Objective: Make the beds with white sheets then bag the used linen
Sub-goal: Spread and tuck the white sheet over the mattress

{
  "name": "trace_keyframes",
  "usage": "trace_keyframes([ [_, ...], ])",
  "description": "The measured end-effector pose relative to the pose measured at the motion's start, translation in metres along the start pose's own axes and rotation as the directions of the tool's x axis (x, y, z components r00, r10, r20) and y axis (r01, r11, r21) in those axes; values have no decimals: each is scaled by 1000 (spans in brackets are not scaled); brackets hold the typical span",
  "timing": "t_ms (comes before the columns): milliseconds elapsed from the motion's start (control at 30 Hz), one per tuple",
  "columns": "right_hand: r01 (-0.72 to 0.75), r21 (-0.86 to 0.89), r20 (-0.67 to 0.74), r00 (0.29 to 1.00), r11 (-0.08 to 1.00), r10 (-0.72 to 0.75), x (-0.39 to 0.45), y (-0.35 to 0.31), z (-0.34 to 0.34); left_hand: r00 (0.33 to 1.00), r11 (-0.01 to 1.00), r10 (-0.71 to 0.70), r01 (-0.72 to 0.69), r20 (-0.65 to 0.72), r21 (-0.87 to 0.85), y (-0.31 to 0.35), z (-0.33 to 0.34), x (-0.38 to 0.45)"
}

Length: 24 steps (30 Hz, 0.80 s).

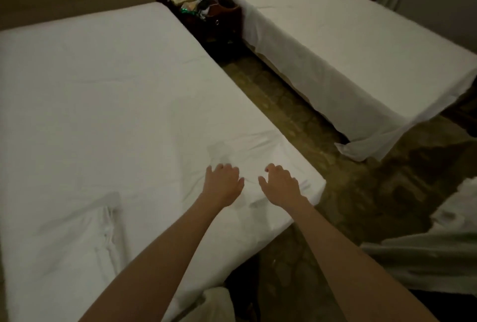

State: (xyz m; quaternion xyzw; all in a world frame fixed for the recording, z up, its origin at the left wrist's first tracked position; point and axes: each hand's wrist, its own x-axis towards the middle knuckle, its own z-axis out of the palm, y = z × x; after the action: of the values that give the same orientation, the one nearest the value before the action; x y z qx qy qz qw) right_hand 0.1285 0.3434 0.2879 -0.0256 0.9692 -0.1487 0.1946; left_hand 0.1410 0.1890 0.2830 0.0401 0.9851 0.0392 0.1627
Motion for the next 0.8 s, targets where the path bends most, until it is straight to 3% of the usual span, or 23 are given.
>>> trace_keyframes([
  [133,-66,-33,113,991,997,69,42,36,21,987,999,7,-14,-159,-44,13,-29,68],
  [233,-100,-37,155,982,994,105,73,59,27,980,996,11,-29,-201,-87,21,-31,117],
  [433,-115,94,131,986,989,102,163,94,7,994,959,-105,111,35,-263,36,33,174],
  [500,-105,133,144,986,986,85,201,109,7,957,853,-236,287,169,-435,34,67,192],
  [600,-124,162,216,972,979,88,249,134,20,840,577,-435,536,324,-615,27,111,209],
  [700,-172,127,297,946,977,128,287,163,45,713,313,-509,675,482,-668,23,158,229],
  [800,-229,183,321,933,956,162,324,194,79,643,107,-515,704,567,-702,21,205,245],
])
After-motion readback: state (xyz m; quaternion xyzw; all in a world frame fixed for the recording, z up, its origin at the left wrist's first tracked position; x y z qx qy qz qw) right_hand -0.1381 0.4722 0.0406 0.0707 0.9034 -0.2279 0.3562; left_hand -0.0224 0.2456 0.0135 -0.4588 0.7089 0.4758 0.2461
